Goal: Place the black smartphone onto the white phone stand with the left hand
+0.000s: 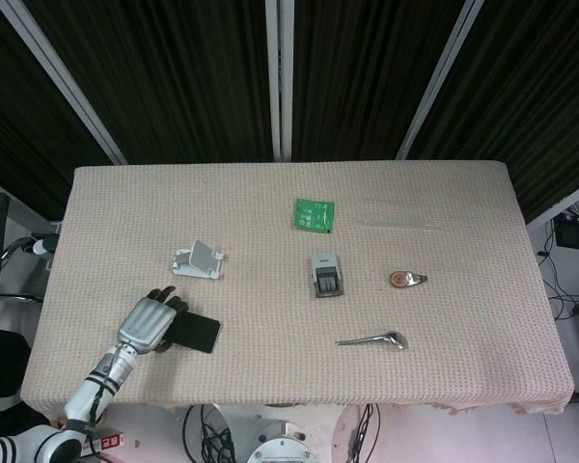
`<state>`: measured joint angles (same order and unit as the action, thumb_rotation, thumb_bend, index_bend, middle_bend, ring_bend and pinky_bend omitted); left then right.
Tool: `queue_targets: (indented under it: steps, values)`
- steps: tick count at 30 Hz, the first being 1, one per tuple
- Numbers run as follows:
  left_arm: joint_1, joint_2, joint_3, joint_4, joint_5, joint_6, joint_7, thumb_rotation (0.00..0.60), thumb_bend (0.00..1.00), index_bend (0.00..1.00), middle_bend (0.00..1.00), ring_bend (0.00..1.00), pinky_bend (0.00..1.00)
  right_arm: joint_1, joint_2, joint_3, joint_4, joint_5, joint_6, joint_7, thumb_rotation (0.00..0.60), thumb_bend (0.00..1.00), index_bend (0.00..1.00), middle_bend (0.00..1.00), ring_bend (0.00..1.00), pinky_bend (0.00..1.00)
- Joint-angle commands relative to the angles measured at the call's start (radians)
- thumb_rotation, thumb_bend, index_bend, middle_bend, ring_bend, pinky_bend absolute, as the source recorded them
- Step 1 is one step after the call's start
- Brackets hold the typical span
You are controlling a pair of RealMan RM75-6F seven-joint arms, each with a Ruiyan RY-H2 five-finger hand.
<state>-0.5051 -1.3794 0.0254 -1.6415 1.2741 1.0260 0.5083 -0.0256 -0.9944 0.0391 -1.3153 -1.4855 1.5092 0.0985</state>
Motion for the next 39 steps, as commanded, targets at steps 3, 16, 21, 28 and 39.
queue_targets:
  steps: [3,16,21,28,39]
  values:
    - [0.004,0.001,0.004,0.005,0.029,0.022,0.001,0.600,0.32,0.64,0.51,0.34,0.41,0.000,0.002,0.000,-0.004,0.000,-0.002,0.000,0.600,0.30,0.00,0.00,0.00,0.00]
    - [0.011,0.039,0.003,-0.008,0.097,0.058,-0.060,0.600,0.33,0.69,0.63,0.57,0.57,-0.002,0.005,0.000,-0.003,0.004,-0.005,0.003,0.600,0.30,0.00,0.00,0.00,0.00]
    - [0.027,0.155,-0.016,-0.092,0.111,0.116,-0.060,0.600,0.33,0.68,0.64,0.57,0.57,-0.003,0.011,0.004,-0.011,0.003,0.005,-0.004,0.600,0.30,0.00,0.00,0.00,0.00]
    - [-0.010,0.358,-0.093,-0.273,-0.029,0.112,0.122,0.600,0.33,0.69,0.67,0.59,0.59,0.007,0.021,0.017,-0.027,0.006,0.006,-0.006,0.600,0.30,0.00,0.00,0.00,0.00]
    - [-0.294,0.438,-0.170,-0.422,-0.463,-0.050,0.556,0.600,0.33,0.69,0.67,0.59,0.59,0.008,0.041,0.023,-0.080,-0.014,0.039,-0.040,0.600,0.30,0.00,0.00,0.00,0.00]
